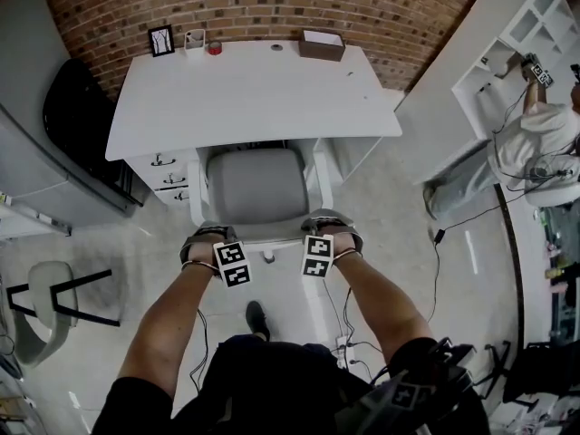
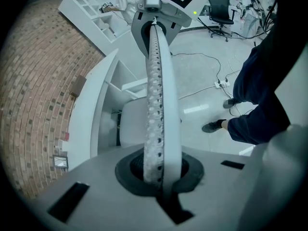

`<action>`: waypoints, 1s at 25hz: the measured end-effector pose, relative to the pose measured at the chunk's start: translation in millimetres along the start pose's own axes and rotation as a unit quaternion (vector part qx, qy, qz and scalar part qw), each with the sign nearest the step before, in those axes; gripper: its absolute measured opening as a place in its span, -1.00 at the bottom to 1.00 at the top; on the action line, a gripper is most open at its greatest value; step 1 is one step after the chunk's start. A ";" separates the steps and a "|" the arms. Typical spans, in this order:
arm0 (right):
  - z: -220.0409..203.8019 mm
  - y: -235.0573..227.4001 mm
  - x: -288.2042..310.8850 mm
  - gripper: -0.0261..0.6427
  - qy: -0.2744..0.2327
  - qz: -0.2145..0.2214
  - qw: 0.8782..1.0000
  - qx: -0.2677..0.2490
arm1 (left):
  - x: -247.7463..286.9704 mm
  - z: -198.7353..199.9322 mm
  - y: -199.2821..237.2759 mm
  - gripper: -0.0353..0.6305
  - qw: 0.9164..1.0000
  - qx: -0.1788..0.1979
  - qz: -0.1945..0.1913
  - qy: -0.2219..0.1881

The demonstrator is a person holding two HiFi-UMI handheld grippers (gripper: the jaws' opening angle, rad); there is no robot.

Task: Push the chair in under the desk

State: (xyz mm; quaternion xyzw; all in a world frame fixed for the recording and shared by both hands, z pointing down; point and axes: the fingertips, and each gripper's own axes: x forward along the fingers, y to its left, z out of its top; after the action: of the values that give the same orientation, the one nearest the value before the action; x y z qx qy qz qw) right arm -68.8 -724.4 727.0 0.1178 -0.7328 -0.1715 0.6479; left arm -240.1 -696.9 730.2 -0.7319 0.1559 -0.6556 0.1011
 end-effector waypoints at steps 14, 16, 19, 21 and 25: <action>2.2 -6.3 -37.3 -0.30 -0.055 0.008 0.990 0.128 | -26.2 8.2 7.1 -0.44 0.992 -0.057 0.026 -0.114; -3.7 -7.0 -48.7 -0.30 -0.071 0.009 0.984 0.162 | -37.6 10.8 7.5 -0.40 0.987 -0.067 0.030 -0.143; -12.4 -10.4 -66.0 -0.30 -0.095 0.001 0.978 0.188 | -53.5 12.7 10.5 -0.28 0.980 -0.096 0.045 -0.168; -13.4 -12.9 -76.8 -0.29 -0.109 -0.003 0.975 0.193 | -65.8 11.8 12.3 -0.28 0.976 -0.111 0.056 -0.177; -16.6 -33.8 -106.0 -0.50 -0.153 -0.040 0.957 0.242 | -97.2 18.2 20.2 -0.29 0.954 -0.188 0.081 -0.219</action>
State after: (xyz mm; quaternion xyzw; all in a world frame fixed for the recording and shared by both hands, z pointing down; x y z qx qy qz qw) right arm -39.9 -715.0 618.7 0.2726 -0.8372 -0.0306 0.4731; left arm -232.9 -681.6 630.7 -0.8483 0.3092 -0.4274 0.0456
